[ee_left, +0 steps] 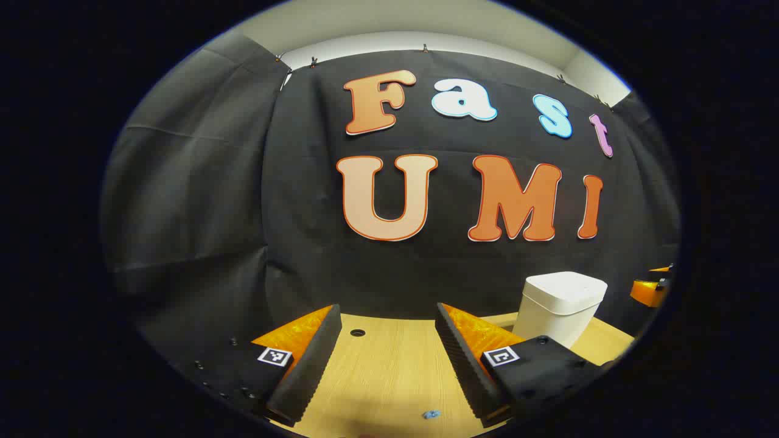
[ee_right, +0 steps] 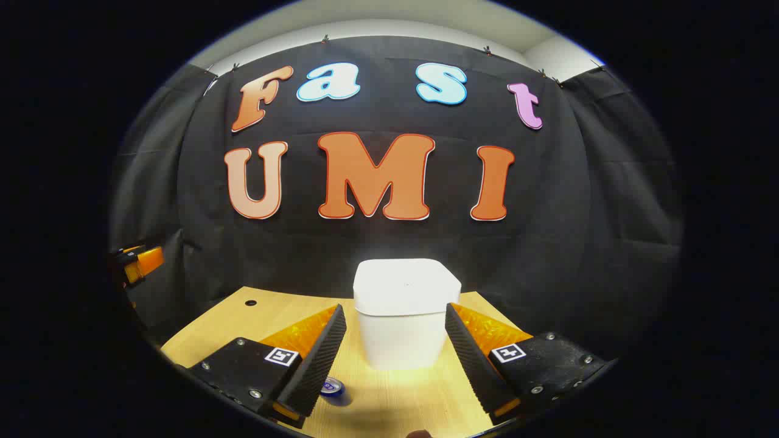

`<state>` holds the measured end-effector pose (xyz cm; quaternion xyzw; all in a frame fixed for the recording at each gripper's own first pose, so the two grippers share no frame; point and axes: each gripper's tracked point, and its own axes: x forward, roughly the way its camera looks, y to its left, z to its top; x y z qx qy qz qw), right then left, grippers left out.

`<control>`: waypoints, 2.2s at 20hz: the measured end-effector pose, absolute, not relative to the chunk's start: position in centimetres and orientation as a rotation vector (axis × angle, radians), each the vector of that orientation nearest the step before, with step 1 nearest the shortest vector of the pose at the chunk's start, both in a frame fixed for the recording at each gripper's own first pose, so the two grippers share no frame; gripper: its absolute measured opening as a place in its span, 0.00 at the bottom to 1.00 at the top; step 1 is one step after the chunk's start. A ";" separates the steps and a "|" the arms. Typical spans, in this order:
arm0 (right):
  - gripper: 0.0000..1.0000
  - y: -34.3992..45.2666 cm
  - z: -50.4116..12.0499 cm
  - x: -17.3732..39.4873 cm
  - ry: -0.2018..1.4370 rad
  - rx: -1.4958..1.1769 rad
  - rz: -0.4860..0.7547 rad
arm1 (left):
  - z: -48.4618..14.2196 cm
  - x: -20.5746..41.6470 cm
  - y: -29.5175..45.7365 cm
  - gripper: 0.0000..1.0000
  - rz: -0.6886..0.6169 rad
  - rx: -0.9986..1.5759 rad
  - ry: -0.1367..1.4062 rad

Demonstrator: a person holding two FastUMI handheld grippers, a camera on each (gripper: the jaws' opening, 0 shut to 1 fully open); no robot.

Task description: Press the lid of the desktop garbage bin to open it, pick up the crumpled paper on the desktop and throw it into the bin, then pick up the pop can on the desktop and drop it into the bin, and finally close the garbage bin lid.

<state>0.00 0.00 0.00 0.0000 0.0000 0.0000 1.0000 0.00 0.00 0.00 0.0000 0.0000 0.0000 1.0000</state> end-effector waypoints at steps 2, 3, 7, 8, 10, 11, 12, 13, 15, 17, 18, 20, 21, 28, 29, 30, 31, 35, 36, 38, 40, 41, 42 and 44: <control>0.99 -0.1 -0.1 0.9 0.007 0.000 0.028 | -0.2 0.6 -1.0 0.99 0.003 -0.004 0.004; 0.99 -0.2 -0.1 1.4 0.011 0.002 0.035 | -0.2 0.8 -1.3 0.99 0.008 -0.001 0.004; 0.99 -1.1 -0.1 2.5 0.015 0.015 0.041 | 0.0 1.4 -2.0 0.99 0.016 0.023 0.004; 0.99 -1.2 -0.1 2.7 0.017 0.020 0.037 | 0.1 1.6 -2.0 0.99 0.015 0.029 0.002; 0.99 -1.7 -0.5 3.0 0.027 0.025 0.019 | 0.5 2.3 -2.0 0.99 0.007 0.026 0.000; 0.99 -1.7 -0.7 3.0 0.033 0.023 0.018 | 0.7 2.6 -2.2 0.99 -0.006 0.029 0.003; 0.99 -1.8 -0.9 3.0 0.043 0.022 0.011 | 0.7 2.8 -2.1 0.99 -0.013 0.035 -0.003; 0.99 -1.9 -1.1 2.8 0.051 0.027 0.007 | 1.0 3.1 -2.0 0.96 -0.017 0.041 -0.012; 0.99 -2.0 -1.2 2.6 0.055 0.054 0.010 | 1.4 3.6 -1.9 0.99 -0.020 0.046 -0.018; 0.99 -2.1 -1.0 2.7 0.054 0.042 0.000 | 1.1 3.8 -1.8 0.99 -0.027 0.040 -0.014; 0.99 -2.6 -1.1 2.8 0.057 0.019 -0.015 | 0.9 3.7 -1.6 0.99 -0.028 0.036 -0.011; 0.99 -2.9 -1.0 2.8 0.055 -0.006 -0.028 | 0.5 3.9 -1.3 0.99 -0.029 0.037 -0.003; 0.99 -3.0 -0.9 2.7 0.056 -0.006 -0.032 | 0.6 3.9 -1.1 0.99 -0.026 0.041 -0.004; 0.99 -2.8 -0.9 3.2 0.072 0.010 -0.029 | 0.6 4.0 -0.1 0.99 -0.019 0.047 -0.009; 0.99 -2.9 -0.9 3.2 0.080 0.018 -0.029 | 0.6 4.0 -0.1 0.99 -0.019 0.046 -0.009; 0.99 -2.9 -0.9 3.3 0.085 0.023 -0.031 | 0.6 4.1 0.0 0.99 -0.020 0.043 -0.008; 0.99 -3.1 -0.9 3.4 0.092 0.025 -0.034 | 0.6 4.0 0.0 0.99 -0.020 0.042 -0.008; 0.98 -3.3 -1.4 3.5 0.123 0.033 -0.030 | 0.4 4.1 0.0 0.99 -0.024 0.044 -0.004; 0.93 -3.2 -1.4 3.6 0.132 0.032 -0.024 | 0.4 4.1 0.0 0.99 -0.023 0.044 -0.003; 0.82 -3.2 -1.6 3.5 0.140 0.021 -0.012 | 0.3 4.1 0.0 0.99 -0.023 0.043 -0.002; 0.69 -3.2 -1.5 3.5 0.136 0.004 -0.008 | 0.3 4.1 0.1 0.99 -0.021 0.046 -0.001; 0.59 -3.2 -1.3 3.6 0.132 0.000 -0.007 | 0.3 4.1 0.1 0.99 -0.017 0.048 -0.002; 0.54 -3.2 -1.2 3.6 0.130 -0.002 -0.003 | 0.3 4.2 0.2 0.99 -0.014 0.050 -0.004; 0.42 -3.2 -1.2 3.6 0.135 0.001 -0.001 | 0.2 4.1 0.2 0.99 -0.013 0.056 -0.004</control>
